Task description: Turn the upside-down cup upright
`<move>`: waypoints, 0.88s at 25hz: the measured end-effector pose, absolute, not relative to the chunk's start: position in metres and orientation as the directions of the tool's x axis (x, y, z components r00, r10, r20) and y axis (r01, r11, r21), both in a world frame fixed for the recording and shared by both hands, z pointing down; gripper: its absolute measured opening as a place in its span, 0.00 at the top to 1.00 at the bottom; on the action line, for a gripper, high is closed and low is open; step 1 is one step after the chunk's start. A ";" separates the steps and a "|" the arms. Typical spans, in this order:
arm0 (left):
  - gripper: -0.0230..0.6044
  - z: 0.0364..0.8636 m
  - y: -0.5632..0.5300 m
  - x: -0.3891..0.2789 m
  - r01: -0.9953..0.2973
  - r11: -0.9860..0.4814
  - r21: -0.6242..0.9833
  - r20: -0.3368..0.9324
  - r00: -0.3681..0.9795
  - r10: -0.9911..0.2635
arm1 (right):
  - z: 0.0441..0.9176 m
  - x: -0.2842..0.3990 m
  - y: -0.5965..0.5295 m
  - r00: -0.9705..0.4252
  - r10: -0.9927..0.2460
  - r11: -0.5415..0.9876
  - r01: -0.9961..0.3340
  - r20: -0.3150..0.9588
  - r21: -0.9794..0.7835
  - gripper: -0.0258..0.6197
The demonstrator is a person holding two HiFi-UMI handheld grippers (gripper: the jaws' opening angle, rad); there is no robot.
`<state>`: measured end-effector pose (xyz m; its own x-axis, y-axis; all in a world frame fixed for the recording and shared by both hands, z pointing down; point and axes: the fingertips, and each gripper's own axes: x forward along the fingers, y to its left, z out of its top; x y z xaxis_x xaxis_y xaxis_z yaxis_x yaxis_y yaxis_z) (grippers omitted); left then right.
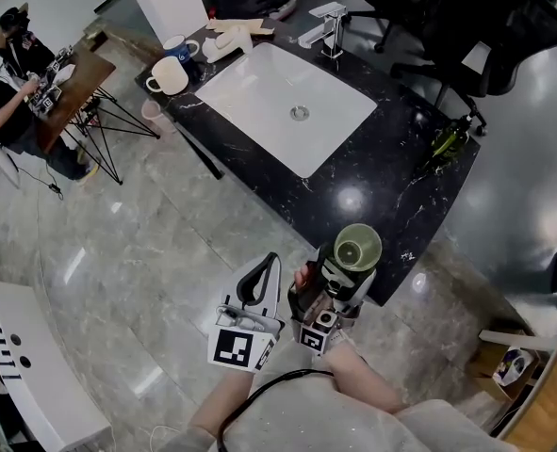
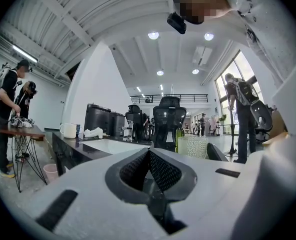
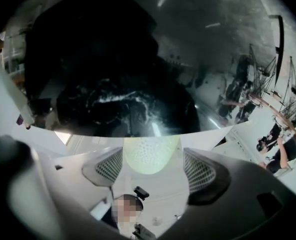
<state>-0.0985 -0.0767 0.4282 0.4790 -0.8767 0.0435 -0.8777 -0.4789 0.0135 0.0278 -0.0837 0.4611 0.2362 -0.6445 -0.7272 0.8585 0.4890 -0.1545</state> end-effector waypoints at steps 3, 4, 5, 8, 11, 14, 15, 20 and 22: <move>0.95 0.429 -0.076 -0.097 -0.876 -0.482 0.011 0.045 0.482 -0.875 | 0.456 0.029 -0.079 0.229 -0.612 0.503 0.851 -0.757 -0.149 0.41; 0.95 0.428 -0.077 -0.097 -0.877 -0.481 0.008 0.044 0.480 -0.876 | 0.451 0.030 -0.075 0.224 -0.591 0.511 0.848 -0.775 -0.145 0.41; 0.95 0.428 -0.077 -0.098 -0.879 -0.477 0.005 0.043 0.477 -0.878 | 0.446 0.030 -0.071 0.214 -0.566 0.518 0.844 -0.796 -0.141 0.41; 0.95 0.430 -0.077 -0.099 -0.881 -0.472 0.002 0.043 0.472 -0.881 | 0.436 0.025 -0.059 0.131 -0.529 0.512 0.837 -0.838 -0.193 0.41; 0.95 0.432 -0.075 -0.095 -0.877 -0.479 0.028 0.047 0.480 -0.876 | 0.436 0.020 -0.047 0.002 -0.559 0.476 0.819 -0.829 -0.319 0.41; 0.95 0.435 -0.070 -0.089 -0.866 -0.498 0.043 0.046 0.499 -0.865 | 0.440 0.023 -0.031 -0.150 -0.606 0.444 0.751 -0.782 -0.488 0.42; 0.95 0.436 -0.068 -0.087 -0.862 -0.504 0.050 0.045 0.506 -0.861 | 0.439 0.021 -0.025 -0.235 -0.613 0.433 0.698 -0.754 -0.570 0.42; 0.95 0.435 -0.059 -0.071 -0.839 -0.536 0.091 0.023 0.540 -0.841 | 0.433 0.011 0.001 -0.663 -0.637 0.450 0.093 -0.392 -0.888 0.43; 0.95 0.433 -0.055 -0.064 -0.827 -0.553 0.100 0.017 0.557 -0.830 | 0.422 0.023 0.000 -0.684 -0.702 0.493 -0.262 -0.201 -0.830 0.43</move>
<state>-0.0639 -0.0555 0.4335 0.5568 -0.8305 0.0168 -0.8273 -0.5527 0.1000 0.0233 -0.0002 0.4219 -0.6836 -0.7017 -0.2009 -0.2619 0.4927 -0.8299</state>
